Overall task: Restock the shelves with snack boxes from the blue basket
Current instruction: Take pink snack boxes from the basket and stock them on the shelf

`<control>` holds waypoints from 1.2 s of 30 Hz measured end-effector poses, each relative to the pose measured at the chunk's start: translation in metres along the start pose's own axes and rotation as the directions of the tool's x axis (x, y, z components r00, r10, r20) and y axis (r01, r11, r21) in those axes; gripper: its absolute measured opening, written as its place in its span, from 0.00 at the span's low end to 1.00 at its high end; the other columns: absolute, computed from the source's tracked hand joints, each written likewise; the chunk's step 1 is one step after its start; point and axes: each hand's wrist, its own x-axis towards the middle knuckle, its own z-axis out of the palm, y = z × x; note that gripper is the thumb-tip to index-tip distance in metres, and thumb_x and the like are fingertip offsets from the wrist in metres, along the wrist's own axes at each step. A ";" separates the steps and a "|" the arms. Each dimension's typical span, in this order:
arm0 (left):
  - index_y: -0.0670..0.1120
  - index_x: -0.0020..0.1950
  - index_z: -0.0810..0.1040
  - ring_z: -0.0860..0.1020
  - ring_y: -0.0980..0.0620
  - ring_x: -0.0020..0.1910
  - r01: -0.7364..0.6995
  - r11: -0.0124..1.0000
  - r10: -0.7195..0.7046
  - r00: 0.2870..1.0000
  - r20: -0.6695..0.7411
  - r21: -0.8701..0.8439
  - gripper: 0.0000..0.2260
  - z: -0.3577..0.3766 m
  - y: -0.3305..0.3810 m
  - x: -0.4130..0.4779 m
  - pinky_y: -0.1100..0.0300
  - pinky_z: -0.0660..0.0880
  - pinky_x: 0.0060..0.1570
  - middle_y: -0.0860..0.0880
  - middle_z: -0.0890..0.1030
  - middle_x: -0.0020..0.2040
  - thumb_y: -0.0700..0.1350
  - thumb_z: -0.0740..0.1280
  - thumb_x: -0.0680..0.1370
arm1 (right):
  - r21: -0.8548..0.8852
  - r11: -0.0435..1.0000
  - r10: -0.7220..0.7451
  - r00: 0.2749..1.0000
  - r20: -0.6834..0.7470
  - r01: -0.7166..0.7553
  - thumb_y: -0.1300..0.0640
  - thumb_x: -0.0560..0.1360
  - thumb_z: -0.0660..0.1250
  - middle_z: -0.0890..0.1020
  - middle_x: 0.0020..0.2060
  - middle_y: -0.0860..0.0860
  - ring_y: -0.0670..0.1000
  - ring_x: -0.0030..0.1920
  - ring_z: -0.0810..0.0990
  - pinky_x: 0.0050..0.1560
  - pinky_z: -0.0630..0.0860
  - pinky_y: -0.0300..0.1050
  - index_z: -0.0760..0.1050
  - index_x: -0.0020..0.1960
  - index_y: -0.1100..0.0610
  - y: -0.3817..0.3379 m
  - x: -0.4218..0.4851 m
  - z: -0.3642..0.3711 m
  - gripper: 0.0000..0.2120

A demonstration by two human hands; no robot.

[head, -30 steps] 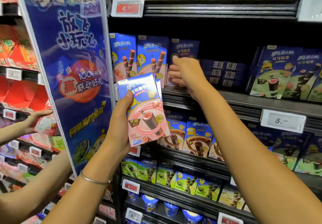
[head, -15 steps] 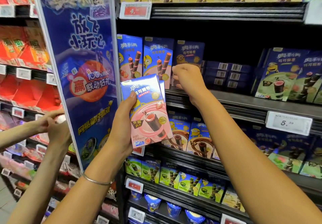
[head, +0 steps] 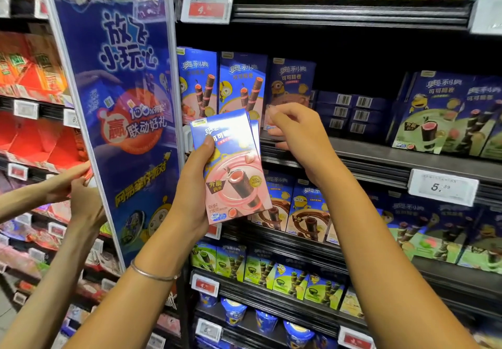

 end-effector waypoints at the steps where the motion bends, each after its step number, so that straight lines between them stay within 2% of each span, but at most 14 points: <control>1: 0.49 0.48 0.90 0.87 0.46 0.41 0.003 1.000 -0.003 1.000 0.014 -0.002 0.18 0.001 -0.001 0.000 0.54 0.84 0.41 0.44 0.88 0.49 0.53 0.62 0.84 | 0.038 0.999 0.001 0.999 0.038 -0.003 0.49 0.81 0.65 0.83 0.52 0.46 0.44 0.52 0.83 0.47 0.80 0.41 0.79 0.54 0.52 -0.001 -0.011 0.000 0.08; 4: 0.47 0.51 0.89 0.87 0.46 0.43 -0.003 1.000 0.003 0.999 0.054 -0.009 0.18 0.009 -0.004 -0.001 0.53 0.85 0.43 0.43 0.88 0.50 0.52 0.60 0.85 | 0.089 0.996 -0.001 0.995 0.099 -0.008 0.43 0.78 0.68 0.80 0.59 0.47 0.42 0.56 0.82 0.52 0.80 0.39 0.77 0.61 0.50 0.006 -0.045 0.006 0.16; 6: 0.44 0.57 0.85 0.87 0.45 0.45 -0.009 1.000 0.011 0.997 0.072 -0.019 0.17 0.013 -0.007 -0.002 0.52 0.85 0.45 0.42 0.87 0.52 0.51 0.60 0.85 | 0.096 0.995 0.021 0.995 0.093 -0.030 0.37 0.72 0.70 0.78 0.63 0.48 0.43 0.60 0.80 0.59 0.79 0.44 0.74 0.64 0.47 0.012 -0.063 0.011 0.25; 8: 0.42 0.61 0.82 0.87 0.44 0.47 -0.005 1.000 0.007 0.996 0.084 -0.023 0.16 0.016 -0.009 -0.003 0.51 0.85 0.46 0.41 0.87 0.53 0.51 0.61 0.84 | 0.110 0.993 0.045 0.997 0.061 -0.052 0.38 0.69 0.73 0.77 0.64 0.49 0.45 0.63 0.79 0.63 0.78 0.50 0.73 0.65 0.47 0.018 -0.073 0.014 0.28; 12: 0.43 0.67 0.80 0.86 0.42 0.52 0.033 0.999 -0.031 0.995 0.090 -0.025 0.21 0.018 -0.019 -0.009 0.48 0.84 0.50 0.40 0.86 0.59 0.55 0.60 0.84 | 0.128 0.990 0.064 0.998 -0.021 -0.061 0.46 0.75 0.74 0.80 0.63 0.52 0.51 0.63 0.80 0.64 0.76 0.58 0.76 0.64 0.50 0.026 -0.081 0.014 0.20; 16: 0.53 0.61 0.86 0.86 0.44 0.57 0.066 0.998 -0.067 0.994 0.085 0.018 0.29 0.015 -0.027 -0.013 0.51 0.84 0.49 0.45 0.86 0.62 0.66 0.50 0.84 | 0.126 0.991 0.057 0.995 -0.079 -0.047 0.44 0.76 0.68 0.84 0.55 0.52 0.54 0.57 0.83 0.58 0.79 0.59 0.79 0.60 0.53 0.029 -0.084 0.012 0.17; 18: 0.53 0.69 0.80 0.84 0.41 0.60 0.034 0.989 -0.035 0.999 0.007 0.146 0.26 0.014 -0.031 -0.011 0.43 0.83 0.55 0.45 0.84 0.64 0.65 0.52 0.85 | 0.164 0.985 0.072 0.990 -0.118 -0.052 0.45 0.78 0.66 0.85 0.53 0.51 0.53 0.53 0.84 0.52 0.81 0.54 0.78 0.59 0.55 0.029 -0.083 0.011 0.16; 20: 0.51 0.70 0.75 0.84 0.41 0.60 -0.010 0.956 0.033 0.997 -0.075 0.292 0.19 0.011 -0.032 -0.009 0.35 0.80 0.60 0.46 0.84 0.63 0.60 0.57 0.86 | 0.179 0.983 0.080 0.985 -0.156 -0.051 0.48 0.81 0.66 0.85 0.52 0.51 0.53 0.51 0.85 0.49 0.80 0.51 0.78 0.58 0.55 0.028 -0.080 0.007 0.13; 24: 0.51 0.65 0.77 0.85 0.43 0.58 -0.018 0.913 0.080 0.987 -0.136 0.408 0.14 -0.001 -0.028 -0.003 0.39 0.80 0.58 0.48 0.85 0.59 0.57 0.61 0.86 | 0.198 0.979 0.086 0.974 -0.211 -0.044 0.52 0.82 0.65 0.85 0.51 0.57 0.59 0.49 0.84 0.46 0.78 0.56 0.77 0.59 0.58 0.017 -0.060 -0.014 0.11; 27: 0.48 0.66 0.78 0.87 0.45 0.51 -0.006 0.931 0.071 0.983 -0.167 0.365 0.16 -0.011 -0.022 0.000 0.47 0.84 0.48 0.47 0.87 0.56 0.57 0.62 0.85 | 0.180 0.984 0.031 0.971 -0.235 0.012 0.55 0.82 0.66 0.85 0.53 0.57 0.57 0.52 0.86 0.52 0.83 0.58 0.76 0.62 0.60 0.005 -0.033 -0.036 0.12; 29: 0.49 0.66 0.78 0.87 0.46 0.50 0.012 0.936 0.054 0.983 -0.178 0.352 0.16 -0.012 -0.017 0.000 0.47 0.84 0.48 0.47 0.88 0.55 0.57 0.62 0.85 | 0.130 0.990 -0.020 0.958 -0.286 0.060 0.56 0.81 0.66 0.85 0.53 0.54 0.49 0.49 0.86 0.48 0.83 0.47 0.75 0.63 0.60 0.000 -0.010 -0.047 0.12; 32: 0.48 0.65 0.79 0.87 0.45 0.51 0.018 0.936 0.056 0.979 -0.197 0.353 0.15 -0.011 -0.010 0.001 0.43 0.83 0.54 0.45 0.87 0.56 0.56 0.62 0.85 | 0.053 0.996 -0.050 0.944 -0.327 0.071 0.58 0.80 0.67 0.82 0.44 0.47 0.33 0.36 0.81 0.36 0.75 0.31 0.75 0.60 0.60 0.001 0.025 -0.052 0.10; 34: 0.47 0.65 0.79 0.86 0.43 0.53 0.015 0.935 0.060 0.977 -0.203 0.353 0.15 -0.009 -0.007 0.001 0.39 0.81 0.58 0.45 0.87 0.56 0.56 0.62 0.85 | 0.008 0.999 -0.039 0.941 -0.337 0.044 0.58 0.80 0.67 0.81 0.42 0.45 0.33 0.34 0.80 0.35 0.75 0.31 0.74 0.56 0.57 0.010 0.044 -0.051 0.07; 36: 0.47 0.63 0.79 0.86 0.42 0.53 0.016 0.935 0.063 0.976 -0.210 0.354 0.15 -0.007 -0.005 0.002 0.37 0.81 0.59 0.45 0.87 0.55 0.55 0.63 0.85 | -0.056 0.998 -0.021 0.947 -0.321 0.003 0.55 0.79 0.67 0.83 0.45 0.47 0.41 0.42 0.83 0.44 0.79 0.42 0.73 0.56 0.55 0.019 0.054 -0.046 0.07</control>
